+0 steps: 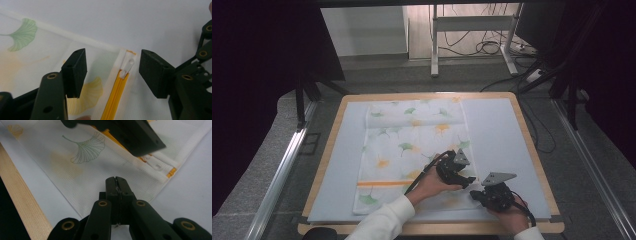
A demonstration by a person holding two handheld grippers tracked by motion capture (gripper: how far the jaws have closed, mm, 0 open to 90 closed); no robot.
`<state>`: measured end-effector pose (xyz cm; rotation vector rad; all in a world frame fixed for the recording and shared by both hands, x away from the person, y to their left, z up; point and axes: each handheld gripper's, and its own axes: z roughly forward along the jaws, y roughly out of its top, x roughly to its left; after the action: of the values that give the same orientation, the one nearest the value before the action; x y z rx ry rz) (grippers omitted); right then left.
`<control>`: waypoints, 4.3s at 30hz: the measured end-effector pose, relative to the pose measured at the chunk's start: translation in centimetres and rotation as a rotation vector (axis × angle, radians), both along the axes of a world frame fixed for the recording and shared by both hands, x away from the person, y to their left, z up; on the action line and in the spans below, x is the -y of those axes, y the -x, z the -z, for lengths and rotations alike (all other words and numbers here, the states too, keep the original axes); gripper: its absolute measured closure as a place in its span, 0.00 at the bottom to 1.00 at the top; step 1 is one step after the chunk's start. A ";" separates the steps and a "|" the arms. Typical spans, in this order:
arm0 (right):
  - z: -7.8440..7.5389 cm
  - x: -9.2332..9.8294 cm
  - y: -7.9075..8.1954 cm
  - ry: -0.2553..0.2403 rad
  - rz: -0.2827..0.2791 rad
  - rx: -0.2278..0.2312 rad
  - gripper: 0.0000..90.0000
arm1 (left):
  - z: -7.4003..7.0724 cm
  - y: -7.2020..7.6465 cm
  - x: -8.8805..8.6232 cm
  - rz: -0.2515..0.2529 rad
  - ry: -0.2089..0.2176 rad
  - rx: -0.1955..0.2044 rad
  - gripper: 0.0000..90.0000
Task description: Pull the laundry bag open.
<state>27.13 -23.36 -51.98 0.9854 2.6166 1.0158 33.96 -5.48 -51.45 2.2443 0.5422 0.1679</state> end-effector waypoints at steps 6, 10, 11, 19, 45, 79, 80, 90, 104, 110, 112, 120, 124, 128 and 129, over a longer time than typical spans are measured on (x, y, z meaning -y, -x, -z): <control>0.0 0.0 0.0 0.001 0.000 -0.005 0.99 | 0.4 0.2 1.2 0.029 -0.029 0.015 0.51; 0.0 0.1 -0.1 -0.002 -0.004 -0.007 0.99 | 0.7 0.0 1.4 0.049 -0.034 -0.003 0.66; 0.0 0.1 -0.1 -0.003 -0.006 -0.006 0.99 | 0.8 0.0 1.4 0.052 -0.039 -0.001 0.68; 0.0 0.1 -0.1 -0.002 -0.010 -0.005 0.99 | 1.0 -0.3 1.4 0.058 -0.037 -0.027 0.87; 0.0 0.2 -0.2 -0.009 -0.014 -0.013 0.99 | 0.7 -0.4 1.2 0.038 -0.015 -0.081 1.00; 0.0 0.3 -0.5 -0.026 0.005 -0.053 0.99 | 0.6 -0.4 1.5 0.068 -0.045 -0.099 1.00; 0.0 0.3 -0.6 -0.028 0.006 -0.055 0.99 | 0.6 -0.4 1.5 0.068 -0.045 -0.099 1.00; -0.1 0.6 -2.0 -0.013 0.093 -0.029 0.99 | 0.5 -0.4 1.6 0.069 -0.062 -0.088 1.00; 0.1 1.1 -2.6 -0.060 0.146 -0.078 1.00 | 0.3 0.0 1.0 0.047 -0.079 -0.071 1.00; 0.1 1.2 -2.7 -0.063 0.147 -0.079 1.00 | 0.2 0.3 1.1 0.044 -0.103 -0.050 1.00; 0.1 1.2 -2.7 -0.065 0.147 -0.079 1.00 | 0.2 0.2 0.9 0.043 -0.092 -0.063 1.00; 0.1 1.2 -2.7 -0.062 0.144 -0.077 1.00 | 0.1 0.3 0.7 0.048 -0.101 -0.062 1.00; 0.1 1.2 -2.7 -0.063 0.144 -0.077 1.00 | 0.1 0.3 0.6 0.048 -0.102 -0.059 1.00; 0.1 1.2 -2.7 -0.064 0.144 -0.079 1.00 | 0.0 0.6 0.7 0.049 -0.118 -0.041 1.00; 0.1 1.2 -2.7 -0.063 0.144 -0.079 1.00 | 0.0 0.6 0.7 0.050 -0.120 -0.035 1.00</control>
<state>29.80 -24.52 -52.08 1.2326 2.5446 1.0507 33.39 -6.17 -51.50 2.3790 0.5059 0.1396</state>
